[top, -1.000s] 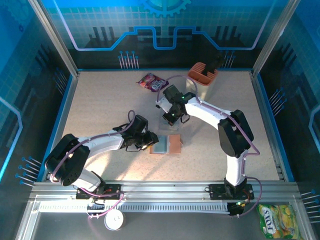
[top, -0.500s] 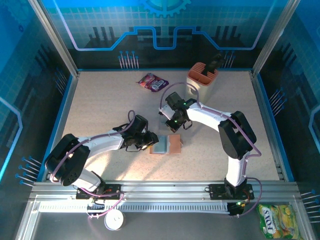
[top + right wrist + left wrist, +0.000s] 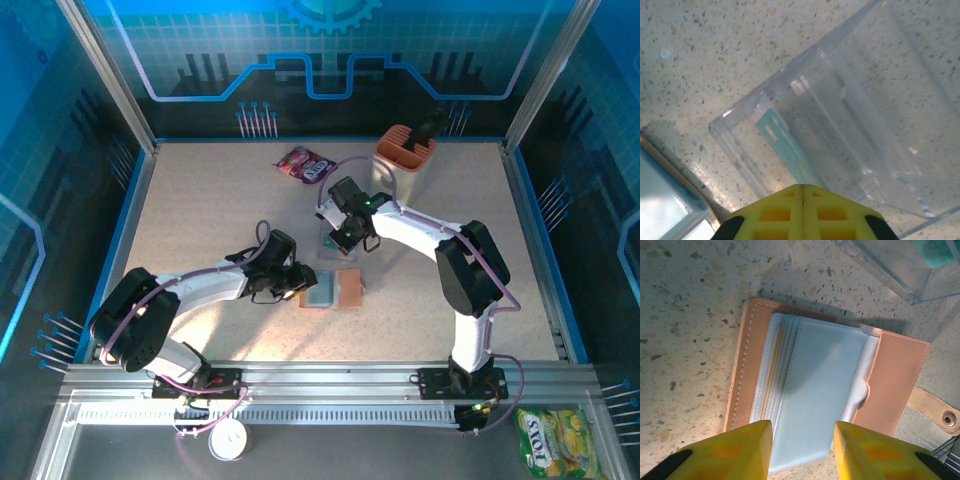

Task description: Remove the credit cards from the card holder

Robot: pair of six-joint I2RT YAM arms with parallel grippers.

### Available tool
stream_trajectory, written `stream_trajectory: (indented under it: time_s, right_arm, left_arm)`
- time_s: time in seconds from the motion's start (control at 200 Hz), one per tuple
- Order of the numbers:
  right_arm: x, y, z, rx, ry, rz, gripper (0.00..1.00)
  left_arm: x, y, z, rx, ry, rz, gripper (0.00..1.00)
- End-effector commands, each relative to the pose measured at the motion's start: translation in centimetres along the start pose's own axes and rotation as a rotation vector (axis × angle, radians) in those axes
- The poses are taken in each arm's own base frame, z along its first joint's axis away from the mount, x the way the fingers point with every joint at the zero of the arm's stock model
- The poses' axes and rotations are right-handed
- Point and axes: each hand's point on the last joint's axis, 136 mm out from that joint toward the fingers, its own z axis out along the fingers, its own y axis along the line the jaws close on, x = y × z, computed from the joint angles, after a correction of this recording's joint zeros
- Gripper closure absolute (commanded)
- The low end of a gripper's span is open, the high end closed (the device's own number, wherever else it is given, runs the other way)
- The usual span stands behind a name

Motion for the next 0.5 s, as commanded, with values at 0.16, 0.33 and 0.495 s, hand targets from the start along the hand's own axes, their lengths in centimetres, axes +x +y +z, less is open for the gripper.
stream_trajectory:
  time_s: [0.16, 0.33, 0.495]
  right_arm:
    - [-2.0, -2.2, -0.9, 0.055, -0.055, 0.011, 0.97]
    - [-1.5, -2.3, 0.4, 0.047, -0.036, 0.013, 0.97]
    - [-0.6, -1.8, 1.7, 0.024, -0.015, 0.02, 0.97]
  left_arm:
    - [0.1, 0.6, 0.3, -0.005, 0.013, 0.004, 0.62]
    - [0.1, 0.6, 0.3, -0.006, 0.014, 0.006, 0.62]
    - [0.1, 0.7, 0.4, -0.011, 0.015, 0.005, 0.62]
